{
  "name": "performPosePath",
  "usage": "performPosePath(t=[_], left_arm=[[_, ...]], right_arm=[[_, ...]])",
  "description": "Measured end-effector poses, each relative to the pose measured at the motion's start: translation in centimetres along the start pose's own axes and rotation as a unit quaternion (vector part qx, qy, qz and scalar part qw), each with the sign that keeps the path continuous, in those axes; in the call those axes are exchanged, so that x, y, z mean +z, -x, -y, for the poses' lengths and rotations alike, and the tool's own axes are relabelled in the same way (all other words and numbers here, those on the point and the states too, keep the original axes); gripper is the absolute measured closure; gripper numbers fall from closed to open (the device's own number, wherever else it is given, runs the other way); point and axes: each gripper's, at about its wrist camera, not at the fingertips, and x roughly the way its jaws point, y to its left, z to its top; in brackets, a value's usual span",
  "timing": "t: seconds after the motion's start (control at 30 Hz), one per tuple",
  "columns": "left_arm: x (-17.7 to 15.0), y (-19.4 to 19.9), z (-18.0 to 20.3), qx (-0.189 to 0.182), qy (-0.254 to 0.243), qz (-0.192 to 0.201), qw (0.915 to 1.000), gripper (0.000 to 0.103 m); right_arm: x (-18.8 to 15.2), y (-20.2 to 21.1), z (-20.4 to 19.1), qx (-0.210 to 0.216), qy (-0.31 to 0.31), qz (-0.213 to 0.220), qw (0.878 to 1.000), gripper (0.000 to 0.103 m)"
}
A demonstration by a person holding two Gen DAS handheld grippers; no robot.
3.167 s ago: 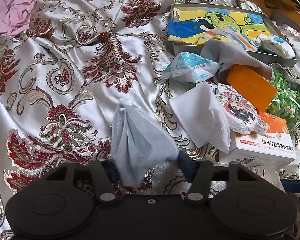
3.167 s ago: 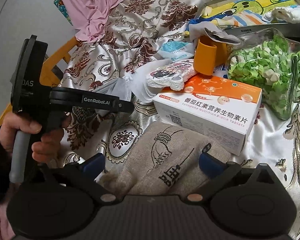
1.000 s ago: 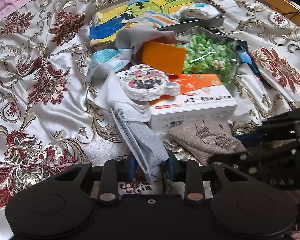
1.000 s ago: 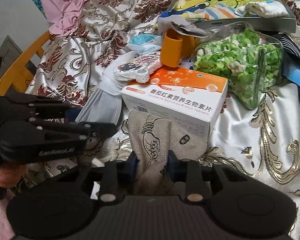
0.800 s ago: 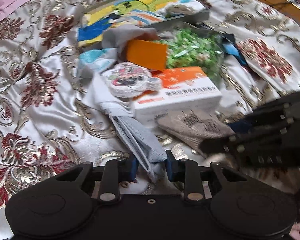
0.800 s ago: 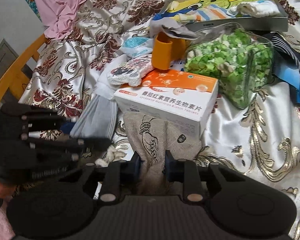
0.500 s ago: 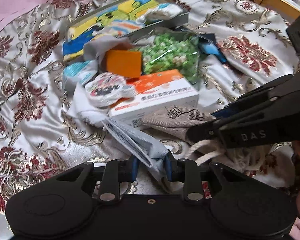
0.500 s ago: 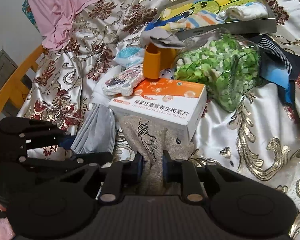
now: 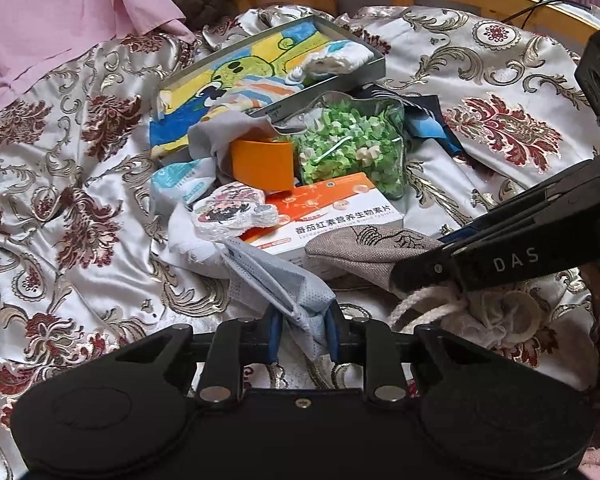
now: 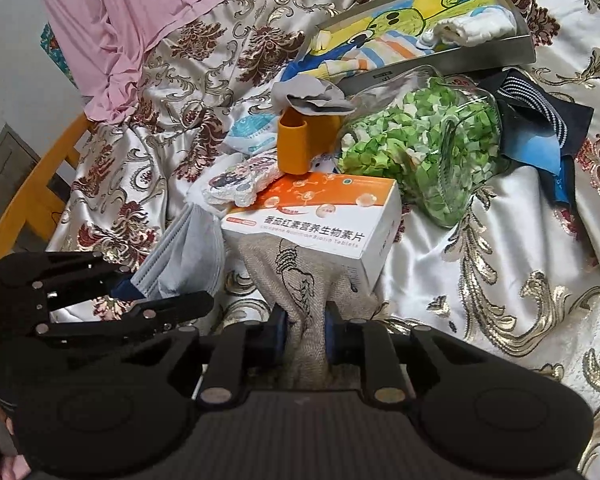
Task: Organize soft objects
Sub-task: 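Lift the grey mask with the left tool while the right tool lifts the beige bag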
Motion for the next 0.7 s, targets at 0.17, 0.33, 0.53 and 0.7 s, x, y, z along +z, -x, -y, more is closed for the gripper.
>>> performPosePath(t=[0.17, 0.33, 0.53, 0.7], left_arm=[[0.0, -0.3, -0.5, 0.027, 0.014, -0.005, 0.9995, 0.079], [0.3, 0.7, -0.7, 0.05, 0.017, 0.028, 0.9982, 0.083], [0.4, 1.4, -0.4, 0.055, 0.014, 0.051, 0.9971, 0.085], [0.4, 1.9, 0.0, 0.06, 0.004, 0.07, 0.9957, 0.086]], right_arm=[[0.0, 0.1, -0.3, 0.021, 0.006, 0.005, 1.0, 0.082], [0.2, 0.6, -0.7, 0.041, 0.01, 0.017, 0.999, 0.082], [0.4, 1.4, -1.1, 0.066, 0.019, 0.046, 0.997, 0.082], [0.6, 1.7, -1.0, 0.064, 0.013, 0.055, 0.996, 0.082]])
